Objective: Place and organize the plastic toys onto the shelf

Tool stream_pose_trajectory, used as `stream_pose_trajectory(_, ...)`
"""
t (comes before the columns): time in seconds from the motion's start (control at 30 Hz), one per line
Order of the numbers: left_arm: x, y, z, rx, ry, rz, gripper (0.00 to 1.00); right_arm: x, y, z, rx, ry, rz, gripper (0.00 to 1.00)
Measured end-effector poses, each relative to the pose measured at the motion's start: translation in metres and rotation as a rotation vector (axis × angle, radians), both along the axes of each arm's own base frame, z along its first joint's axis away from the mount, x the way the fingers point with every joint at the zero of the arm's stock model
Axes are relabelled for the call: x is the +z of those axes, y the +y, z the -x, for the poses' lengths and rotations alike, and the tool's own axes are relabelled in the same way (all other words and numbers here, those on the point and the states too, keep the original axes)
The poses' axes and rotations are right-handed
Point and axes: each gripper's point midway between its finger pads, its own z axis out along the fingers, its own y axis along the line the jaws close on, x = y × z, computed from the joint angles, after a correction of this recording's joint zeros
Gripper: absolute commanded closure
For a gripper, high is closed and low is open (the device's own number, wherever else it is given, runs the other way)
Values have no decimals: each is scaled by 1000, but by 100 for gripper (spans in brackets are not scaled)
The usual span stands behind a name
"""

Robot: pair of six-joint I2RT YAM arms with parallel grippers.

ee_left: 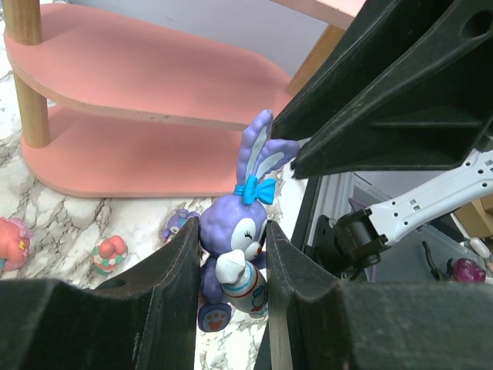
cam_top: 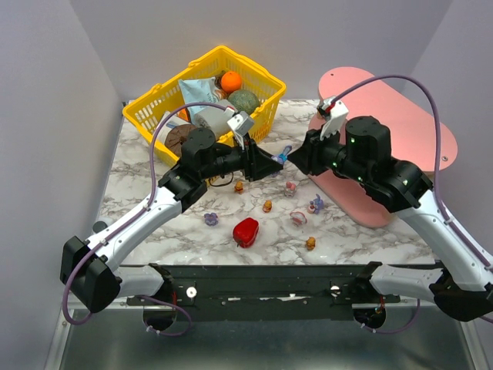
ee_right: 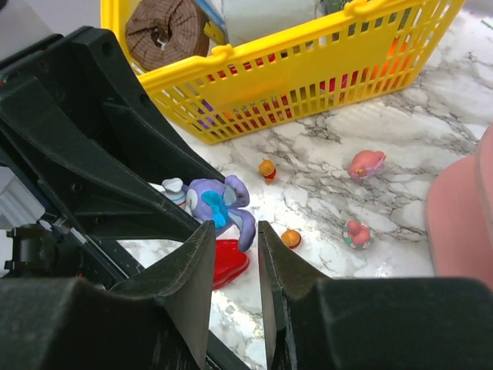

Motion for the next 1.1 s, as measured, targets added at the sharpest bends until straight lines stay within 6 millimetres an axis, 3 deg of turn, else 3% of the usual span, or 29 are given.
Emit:
stream_pose_trajectory(0.1, 0, 0, 0, 0, -2, -1, 100, -9, 3, -1, 9, 24, 23, 68)
stream_pose_trajectory(0.2, -2, 0, 0, 2, 2, -8, 100, -14, 4, -2, 17, 36, 38, 87)
stream_pose_trajectory(0.27, -4, 1, -1, 2, 8, -13, 100, -15, 3, -2, 14, 37, 45, 90)
stream_pose_trajectory(0.37, -4, 0, -1, 2, 6, -12, 100, -16, 1, -4, 0, 35, 51, 85)
stream_pose_trajectory(0.53, -4, 0, -1, 1, 8, -13, 100, -16, 0, -5, -6, 33, 54, 63)
stream_pose_trajectory(0.6, -5, 0, 0, 1, 9, -13, 100, -16, -1, -6, -10, 30, 58, 62)
stream_pose_trajectory(0.67, -5, 0, -1, 1, 8, -13, 100, -16, -2, -6, -14, 26, 59, 68)
stream_pose_trajectory(0.73, -5, 0, -1, 1, 8, -13, 100, -15, -1, -7, -14, 25, 57, 83)
stream_pose_trajectory(0.8, -5, 0, -1, 1, 8, -13, 100, -14, -1, -7, -16, 22, 51, 86)
stream_pose_trajectory(0.87, -4, 0, -1, 1, 7, -12, 100, -14, -1, -8, -18, 20, 50, 98)
stream_pose_trajectory(0.97, -4, 0, -1, 1, 4, -10, 99, -13, -1, -8, -22, 21, 49, 99)
stream_pose_trajectory(1.0, -3, 0, -1, 1, 3, -9, 65, -13, -1, -8, -23, 21, 48, 99)
stream_pose_trajectory(1.07, -4, 0, -1, 1, 3, -10, 39, -14, -1, -8, -24, 20, 50, 99)
stream_pose_trajectory(1.1, -5, 0, -2, 2, -2, -14, 15, -14, -3, -9, -30, 18, 55, 99)
